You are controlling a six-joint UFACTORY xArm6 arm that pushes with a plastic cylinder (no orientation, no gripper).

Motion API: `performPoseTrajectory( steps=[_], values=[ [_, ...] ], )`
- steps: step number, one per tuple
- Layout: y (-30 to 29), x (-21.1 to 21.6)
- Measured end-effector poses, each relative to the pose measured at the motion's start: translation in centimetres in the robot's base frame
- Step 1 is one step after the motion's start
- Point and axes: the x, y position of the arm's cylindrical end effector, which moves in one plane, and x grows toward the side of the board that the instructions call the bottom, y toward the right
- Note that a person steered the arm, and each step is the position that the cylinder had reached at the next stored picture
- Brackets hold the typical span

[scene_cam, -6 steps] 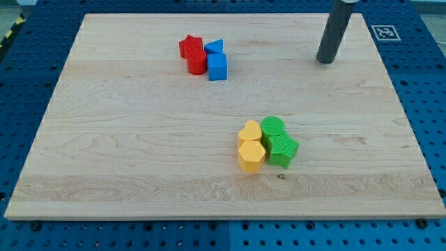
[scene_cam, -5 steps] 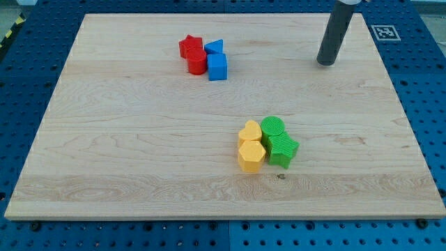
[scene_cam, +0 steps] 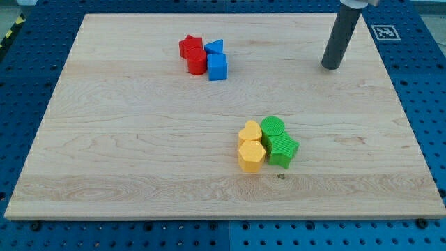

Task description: Move your arm towards top center

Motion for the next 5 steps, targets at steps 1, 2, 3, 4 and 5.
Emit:
performPoseTrajectory(
  steps=[1, 2, 3, 4, 5],
  values=[
    [0.1, 0.0],
    [0.2, 0.0],
    [0.2, 0.0],
    [0.1, 0.6],
    [-2.1, 0.5]
  ],
)
